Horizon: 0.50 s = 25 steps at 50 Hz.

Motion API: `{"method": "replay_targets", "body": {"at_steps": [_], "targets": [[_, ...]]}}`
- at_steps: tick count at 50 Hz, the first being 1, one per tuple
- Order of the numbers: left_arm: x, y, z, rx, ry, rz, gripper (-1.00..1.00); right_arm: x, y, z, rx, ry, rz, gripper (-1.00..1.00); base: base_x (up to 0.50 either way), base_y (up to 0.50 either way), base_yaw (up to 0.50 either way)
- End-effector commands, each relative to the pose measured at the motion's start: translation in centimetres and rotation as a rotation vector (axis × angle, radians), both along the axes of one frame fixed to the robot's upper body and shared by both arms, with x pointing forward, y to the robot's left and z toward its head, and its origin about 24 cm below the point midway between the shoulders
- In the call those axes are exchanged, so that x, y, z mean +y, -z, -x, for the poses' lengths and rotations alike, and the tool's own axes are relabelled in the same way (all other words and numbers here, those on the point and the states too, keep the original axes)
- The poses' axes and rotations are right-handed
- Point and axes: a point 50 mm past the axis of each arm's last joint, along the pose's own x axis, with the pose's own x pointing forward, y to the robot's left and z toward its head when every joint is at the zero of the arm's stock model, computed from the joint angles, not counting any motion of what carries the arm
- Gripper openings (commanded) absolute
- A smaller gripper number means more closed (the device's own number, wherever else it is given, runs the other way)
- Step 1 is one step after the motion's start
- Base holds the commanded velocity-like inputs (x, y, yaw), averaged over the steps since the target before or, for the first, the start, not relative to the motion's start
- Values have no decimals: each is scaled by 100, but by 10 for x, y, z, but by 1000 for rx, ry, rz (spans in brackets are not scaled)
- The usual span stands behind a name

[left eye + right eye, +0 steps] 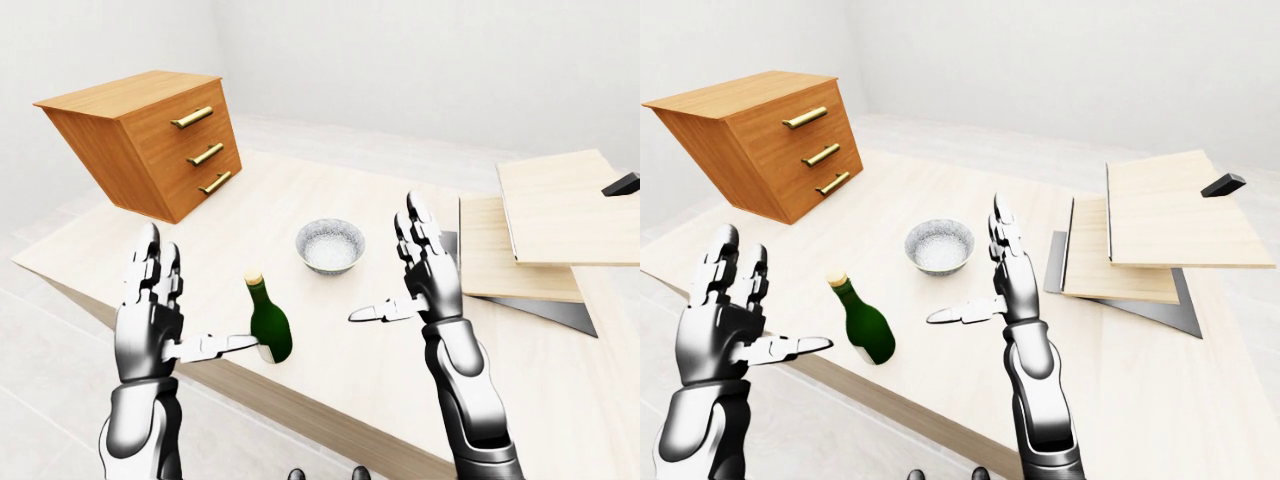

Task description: Put the wine bottle on the wine rack.

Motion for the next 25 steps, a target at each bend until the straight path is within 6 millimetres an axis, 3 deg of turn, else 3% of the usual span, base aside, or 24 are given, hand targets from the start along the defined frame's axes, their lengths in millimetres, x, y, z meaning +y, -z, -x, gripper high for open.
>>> {"method": "replay_targets", "body": {"at_steps": [1,17,25], "targets": [[10,-5,9,-25,-28,-1,100,11,0,-12,9,-26,4,100,0,0,0],[15,-18,20,-87,-50,-4,100,18,-2,-22,12,-40,-19,100,0,0,0],[13,-26,25,-121,-49,-8,100,31,-1,-29,25,-73,-20,100,0,0,0]]}}
